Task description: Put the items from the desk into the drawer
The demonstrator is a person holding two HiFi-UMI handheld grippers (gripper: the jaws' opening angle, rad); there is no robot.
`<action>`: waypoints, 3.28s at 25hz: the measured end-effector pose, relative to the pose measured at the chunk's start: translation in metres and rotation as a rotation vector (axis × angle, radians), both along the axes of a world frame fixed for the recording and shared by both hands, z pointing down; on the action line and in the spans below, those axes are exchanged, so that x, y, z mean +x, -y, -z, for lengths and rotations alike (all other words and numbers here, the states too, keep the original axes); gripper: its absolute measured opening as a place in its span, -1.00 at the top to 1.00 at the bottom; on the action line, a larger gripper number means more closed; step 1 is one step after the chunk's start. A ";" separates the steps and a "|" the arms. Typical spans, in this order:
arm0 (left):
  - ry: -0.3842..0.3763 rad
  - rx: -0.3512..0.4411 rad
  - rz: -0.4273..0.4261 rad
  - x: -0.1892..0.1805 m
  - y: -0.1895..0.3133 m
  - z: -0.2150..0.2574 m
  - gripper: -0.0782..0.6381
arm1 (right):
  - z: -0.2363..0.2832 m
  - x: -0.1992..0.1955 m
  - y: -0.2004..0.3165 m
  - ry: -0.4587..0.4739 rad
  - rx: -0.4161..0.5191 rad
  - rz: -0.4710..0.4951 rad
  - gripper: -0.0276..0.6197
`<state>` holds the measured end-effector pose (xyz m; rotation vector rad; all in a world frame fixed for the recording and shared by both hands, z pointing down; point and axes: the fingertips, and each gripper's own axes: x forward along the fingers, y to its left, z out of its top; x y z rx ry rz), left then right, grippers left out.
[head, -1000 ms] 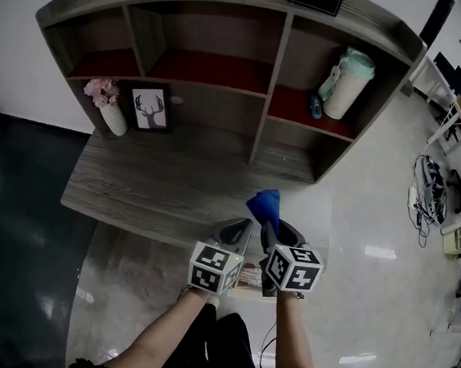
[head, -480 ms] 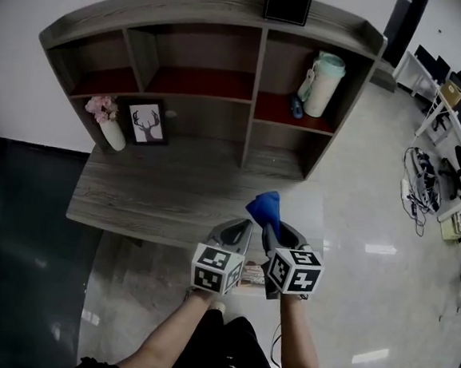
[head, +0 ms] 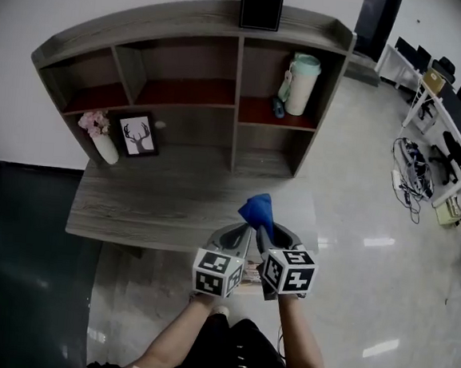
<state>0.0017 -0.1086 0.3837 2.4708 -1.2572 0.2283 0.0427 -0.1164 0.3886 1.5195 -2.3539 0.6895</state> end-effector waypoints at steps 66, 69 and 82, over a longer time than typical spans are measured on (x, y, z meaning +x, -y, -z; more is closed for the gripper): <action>0.105 -0.296 -0.221 0.075 -0.080 -0.167 0.75 | -0.197 0.090 -0.127 0.041 -0.375 -0.254 0.65; 0.108 -0.309 -0.199 0.068 -0.082 -0.178 0.75 | -0.208 0.088 -0.126 0.034 -0.385 -0.237 0.65; 0.120 -0.330 -0.173 0.050 -0.080 -0.222 0.75 | -0.267 0.078 -0.111 0.020 -0.437 -0.218 0.65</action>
